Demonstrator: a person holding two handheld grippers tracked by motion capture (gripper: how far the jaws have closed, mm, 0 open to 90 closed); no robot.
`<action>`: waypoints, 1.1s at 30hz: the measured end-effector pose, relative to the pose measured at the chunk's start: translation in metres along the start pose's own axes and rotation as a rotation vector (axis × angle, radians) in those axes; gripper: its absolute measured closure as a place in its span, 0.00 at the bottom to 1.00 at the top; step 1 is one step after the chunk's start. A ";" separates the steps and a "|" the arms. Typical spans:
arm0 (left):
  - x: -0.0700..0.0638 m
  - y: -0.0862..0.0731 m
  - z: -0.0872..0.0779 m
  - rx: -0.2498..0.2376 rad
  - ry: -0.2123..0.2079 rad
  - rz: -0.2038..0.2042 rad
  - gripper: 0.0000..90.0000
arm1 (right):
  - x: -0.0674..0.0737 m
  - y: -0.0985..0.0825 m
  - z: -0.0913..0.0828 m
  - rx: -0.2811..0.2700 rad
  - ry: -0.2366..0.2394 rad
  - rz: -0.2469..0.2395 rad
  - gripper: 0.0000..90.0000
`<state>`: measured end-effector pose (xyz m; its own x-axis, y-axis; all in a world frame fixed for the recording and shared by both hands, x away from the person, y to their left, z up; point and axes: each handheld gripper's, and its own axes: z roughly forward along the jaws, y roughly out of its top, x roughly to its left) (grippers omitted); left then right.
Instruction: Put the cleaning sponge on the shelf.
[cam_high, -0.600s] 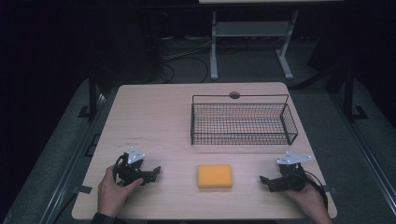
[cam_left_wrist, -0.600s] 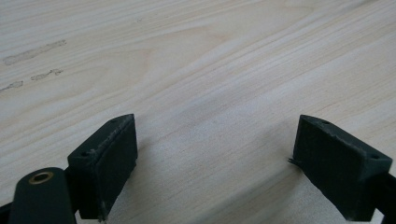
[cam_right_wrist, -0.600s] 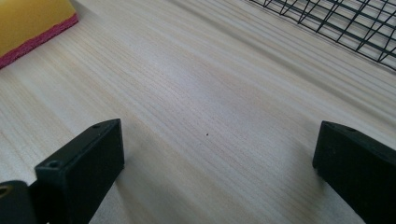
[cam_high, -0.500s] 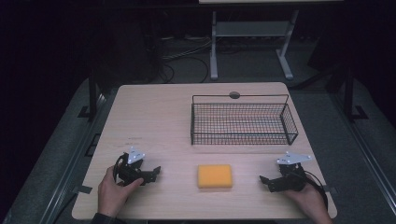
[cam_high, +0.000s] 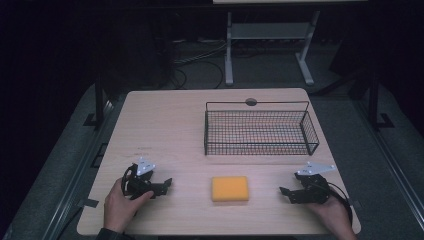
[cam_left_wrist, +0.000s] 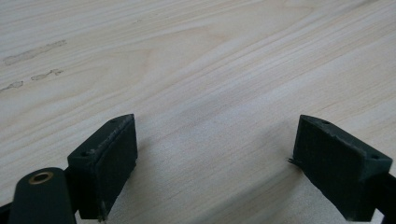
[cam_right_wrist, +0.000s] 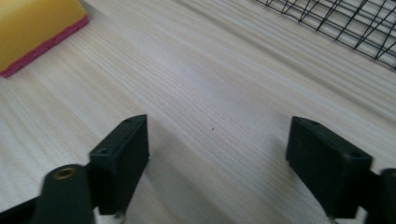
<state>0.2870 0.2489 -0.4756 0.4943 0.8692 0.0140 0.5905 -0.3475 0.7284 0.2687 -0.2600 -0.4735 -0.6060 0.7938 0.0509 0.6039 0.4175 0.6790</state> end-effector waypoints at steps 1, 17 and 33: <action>0.000 0.000 0.000 0.000 0.000 0.000 0.14 | 0.002 0.002 -0.002 -0.004 0.004 -0.003 0.30; 0.000 0.000 0.000 0.000 0.000 0.000 0.14 | 0.014 0.015 -0.013 -0.030 0.133 -0.031 0.89; 0.000 0.000 0.000 0.000 0.000 0.000 0.14 | 0.029 0.031 -0.006 -0.028 0.199 -0.085 1.00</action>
<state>0.2870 0.2489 -0.4756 0.4944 0.8691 0.0144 0.5904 -0.3480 0.7283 0.2670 -0.2267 -0.4463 -0.7463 0.6519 0.1342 0.5331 0.4647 0.7071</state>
